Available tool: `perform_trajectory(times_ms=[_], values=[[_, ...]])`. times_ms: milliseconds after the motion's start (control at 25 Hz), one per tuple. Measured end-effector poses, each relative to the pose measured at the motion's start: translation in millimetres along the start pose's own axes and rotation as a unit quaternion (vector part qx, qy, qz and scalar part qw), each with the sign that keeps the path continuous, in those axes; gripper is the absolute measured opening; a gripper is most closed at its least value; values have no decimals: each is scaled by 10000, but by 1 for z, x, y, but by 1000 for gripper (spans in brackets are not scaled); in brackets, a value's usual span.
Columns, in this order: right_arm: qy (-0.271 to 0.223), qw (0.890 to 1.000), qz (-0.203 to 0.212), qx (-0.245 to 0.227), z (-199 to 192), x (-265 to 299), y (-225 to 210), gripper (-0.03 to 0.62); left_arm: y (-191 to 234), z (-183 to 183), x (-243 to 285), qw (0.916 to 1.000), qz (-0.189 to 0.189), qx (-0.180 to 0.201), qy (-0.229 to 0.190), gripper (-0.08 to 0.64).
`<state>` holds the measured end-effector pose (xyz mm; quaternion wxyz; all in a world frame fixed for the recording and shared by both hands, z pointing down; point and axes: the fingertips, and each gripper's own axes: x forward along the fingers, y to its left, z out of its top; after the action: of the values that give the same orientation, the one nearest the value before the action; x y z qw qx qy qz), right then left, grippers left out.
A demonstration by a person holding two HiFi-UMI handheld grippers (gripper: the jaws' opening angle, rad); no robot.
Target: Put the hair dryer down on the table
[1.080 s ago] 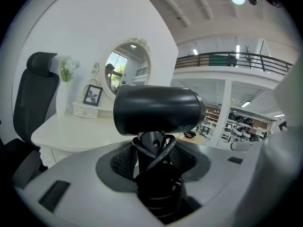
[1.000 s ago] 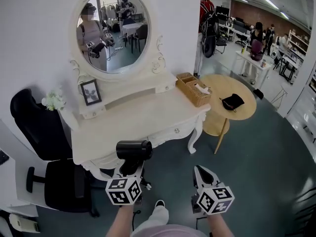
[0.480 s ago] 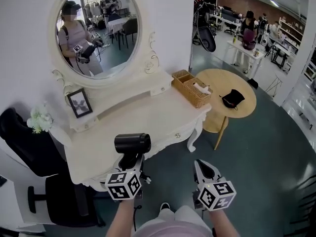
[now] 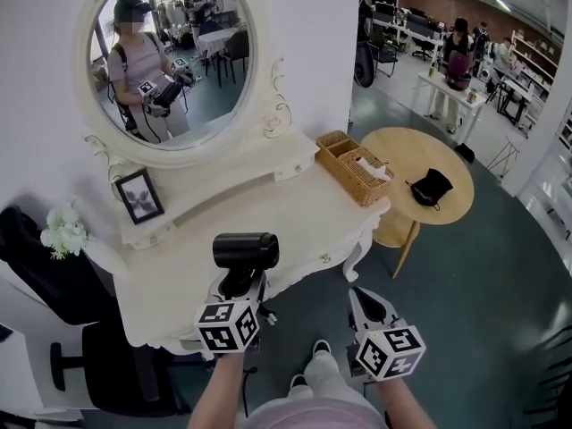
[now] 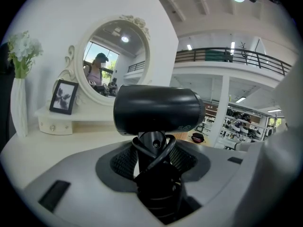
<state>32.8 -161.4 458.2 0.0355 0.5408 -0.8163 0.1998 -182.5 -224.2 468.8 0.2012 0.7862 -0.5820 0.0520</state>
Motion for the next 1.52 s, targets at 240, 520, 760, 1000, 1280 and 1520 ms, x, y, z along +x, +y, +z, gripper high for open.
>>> perform_trajectory(times_ms=[240,520,760,1000,1280,1520], values=[[15,10000,44,18,16,32,-24,2,3,16,42,9999,59,85,8,207],[27,10000,80,40,28,58,-45,2,3,22,93,9997,39,219,124,207],[104,9999,76,99,28,72,-59,2,0,21,133,9990,-11,266,348,207],[170,9997,39,143,28,81,-70,2,-6,12,173,9964,-57,519,669,207],[177,9997,-37,187,31,85,-81,2,-5,-14,212,9893,-42,785,1230,207],[182,9994,-145,265,31,86,-91,2,-3,-28,231,9842,-12,844,1560,207]])
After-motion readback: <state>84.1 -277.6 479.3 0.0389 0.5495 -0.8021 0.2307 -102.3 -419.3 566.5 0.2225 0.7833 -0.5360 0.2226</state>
